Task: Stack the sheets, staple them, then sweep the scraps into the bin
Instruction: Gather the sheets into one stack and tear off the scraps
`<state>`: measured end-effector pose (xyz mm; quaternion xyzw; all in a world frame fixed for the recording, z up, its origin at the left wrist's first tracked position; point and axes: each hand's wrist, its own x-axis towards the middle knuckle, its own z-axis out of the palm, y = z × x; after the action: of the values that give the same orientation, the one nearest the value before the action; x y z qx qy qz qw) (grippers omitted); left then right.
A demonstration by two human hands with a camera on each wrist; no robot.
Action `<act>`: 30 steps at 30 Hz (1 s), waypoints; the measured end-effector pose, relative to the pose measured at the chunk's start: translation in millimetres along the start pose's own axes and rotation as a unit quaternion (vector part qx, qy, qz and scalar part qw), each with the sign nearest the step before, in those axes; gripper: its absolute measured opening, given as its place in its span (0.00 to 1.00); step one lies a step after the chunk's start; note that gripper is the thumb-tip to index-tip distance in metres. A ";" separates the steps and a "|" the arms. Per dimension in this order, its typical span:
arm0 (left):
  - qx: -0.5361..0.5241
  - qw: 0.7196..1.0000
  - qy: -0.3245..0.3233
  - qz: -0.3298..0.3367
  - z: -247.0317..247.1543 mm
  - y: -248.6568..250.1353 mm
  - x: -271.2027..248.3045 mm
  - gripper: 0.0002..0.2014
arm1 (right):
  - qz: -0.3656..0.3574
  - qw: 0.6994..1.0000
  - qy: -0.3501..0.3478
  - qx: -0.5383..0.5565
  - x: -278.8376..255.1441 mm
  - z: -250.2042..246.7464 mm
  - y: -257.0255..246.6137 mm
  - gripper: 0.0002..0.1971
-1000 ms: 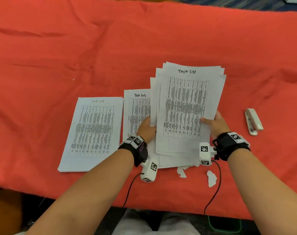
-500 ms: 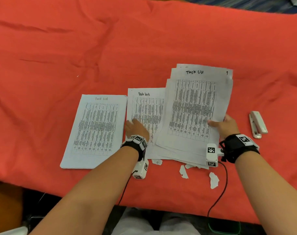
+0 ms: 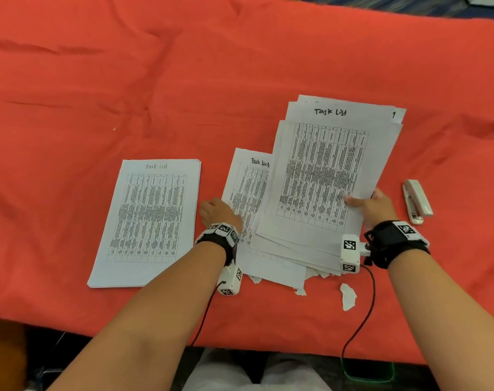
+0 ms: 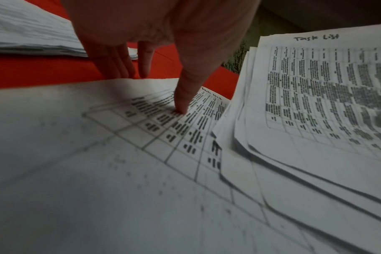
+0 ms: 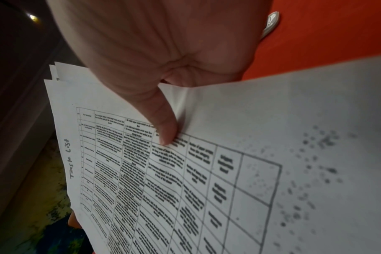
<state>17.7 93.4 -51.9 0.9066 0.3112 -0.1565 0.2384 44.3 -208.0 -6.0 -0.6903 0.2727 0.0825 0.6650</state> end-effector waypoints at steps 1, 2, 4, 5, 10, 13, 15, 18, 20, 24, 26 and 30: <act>-0.006 1.000 -0.010 -0.010 -2.7 -0.2 3.0 0.34 | 0.003 1.000 0.001 0.001 -0.1 -0.8 1.0 0.24; -0.014 1.000 -0.022 -0.013 -4.6 -1.6 6.9 0.31 | 0.006 1.000 0.001 0.002 0.1 -1.5 2.3 0.24; -0.043 0.998 -0.044 0.007 -9.2 -4.2 11.9 0.18 | 0.010 1.000 -0.003 -0.001 -0.4 -2.1 3.5 0.23; -0.064 0.996 -0.057 0.025 -11.3 -5.0 12.7 0.13 | 0.010 1.000 -0.008 0.000 -1.4 -2.0 3.5 0.22; -0.209 0.968 -0.050 0.126 -28.1 -2.1 3.1 0.11 | 0.017 0.998 -0.054 0.012 -8.0 5.3 1.2 0.22; -0.280 0.944 -0.072 0.156 -40.8 2.6 -1.6 0.08 | 0.028 0.995 -0.091 0.023 -10.3 16.5 -2.4 0.18; -0.335 0.925 -0.108 0.145 -46.3 7.6 -4.2 0.08 | 0.024 0.993 -0.114 0.034 -13.5 26.7 -7.2 0.16; -0.384 0.904 -0.135 0.128 -47.5 12.4 -9.0 0.07 | 0.007 0.992 -0.121 0.034 -20.1 40.3 -16.6 0.17; -0.405 0.896 -0.135 0.124 -51.2 15.8 -16.1 0.07 | -0.012 0.992 -0.121 0.018 -20.3 44.9 -20.7 0.21; -0.406 0.898 -0.132 0.112 -62.5 24.3 -30.7 0.16 | -0.076 0.988 -0.109 -0.073 -21.0 50.5 -29.9 0.22; -0.384 0.907 -0.114 0.132 -68.3 27.9 -33.5 0.21 | -0.121 0.983 -0.086 -0.108 -27.7 56.1 -41.0 0.21; -0.383 0.894 -0.052 0.228 -90.7 39.5 -39.1 0.17 | -0.246 0.959 -0.079 -0.119 -39.8 62.7 -63.8 0.34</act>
<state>25.5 94.9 54.2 0.7818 0.1189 -0.0140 0.6119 57.6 -139.2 62.3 -0.8018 0.0287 0.0025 0.5969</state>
